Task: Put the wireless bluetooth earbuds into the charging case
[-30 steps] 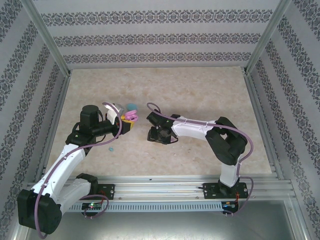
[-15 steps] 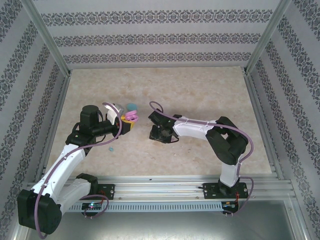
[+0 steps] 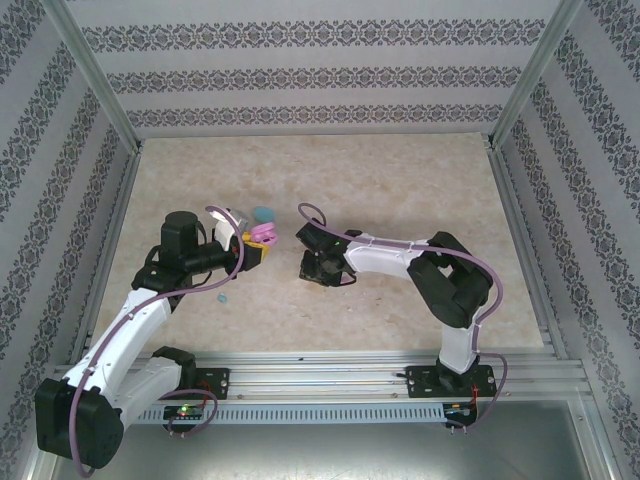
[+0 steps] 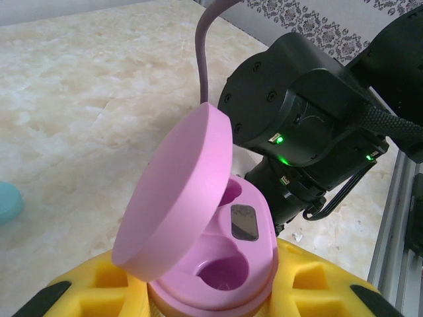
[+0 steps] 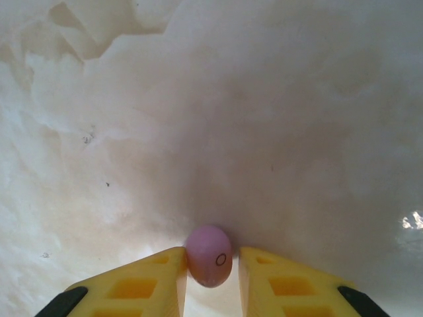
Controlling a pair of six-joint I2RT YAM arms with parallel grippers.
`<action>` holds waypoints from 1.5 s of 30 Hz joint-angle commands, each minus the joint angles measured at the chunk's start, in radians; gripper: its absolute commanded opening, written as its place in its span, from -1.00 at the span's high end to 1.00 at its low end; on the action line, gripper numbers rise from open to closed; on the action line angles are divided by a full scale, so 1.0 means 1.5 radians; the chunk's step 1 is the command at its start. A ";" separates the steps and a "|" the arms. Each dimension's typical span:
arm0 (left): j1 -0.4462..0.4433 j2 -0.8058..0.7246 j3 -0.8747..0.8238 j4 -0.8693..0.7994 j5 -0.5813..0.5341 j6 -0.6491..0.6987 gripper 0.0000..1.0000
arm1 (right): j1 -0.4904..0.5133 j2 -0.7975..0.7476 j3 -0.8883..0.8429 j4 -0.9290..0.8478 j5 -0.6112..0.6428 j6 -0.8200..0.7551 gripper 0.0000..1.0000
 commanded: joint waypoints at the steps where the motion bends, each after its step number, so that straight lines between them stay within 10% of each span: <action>1: -0.006 -0.010 -0.005 0.017 0.017 0.000 0.81 | -0.008 0.020 0.007 -0.003 -0.001 0.002 0.46; 24: -0.006 -0.004 -0.010 0.036 0.052 0.002 0.81 | -0.017 -0.015 0.035 -0.065 0.013 -0.086 0.69; 45: -0.046 0.037 -0.027 0.201 0.110 -0.070 0.84 | 0.042 -0.352 -0.043 -0.177 0.106 -0.083 0.74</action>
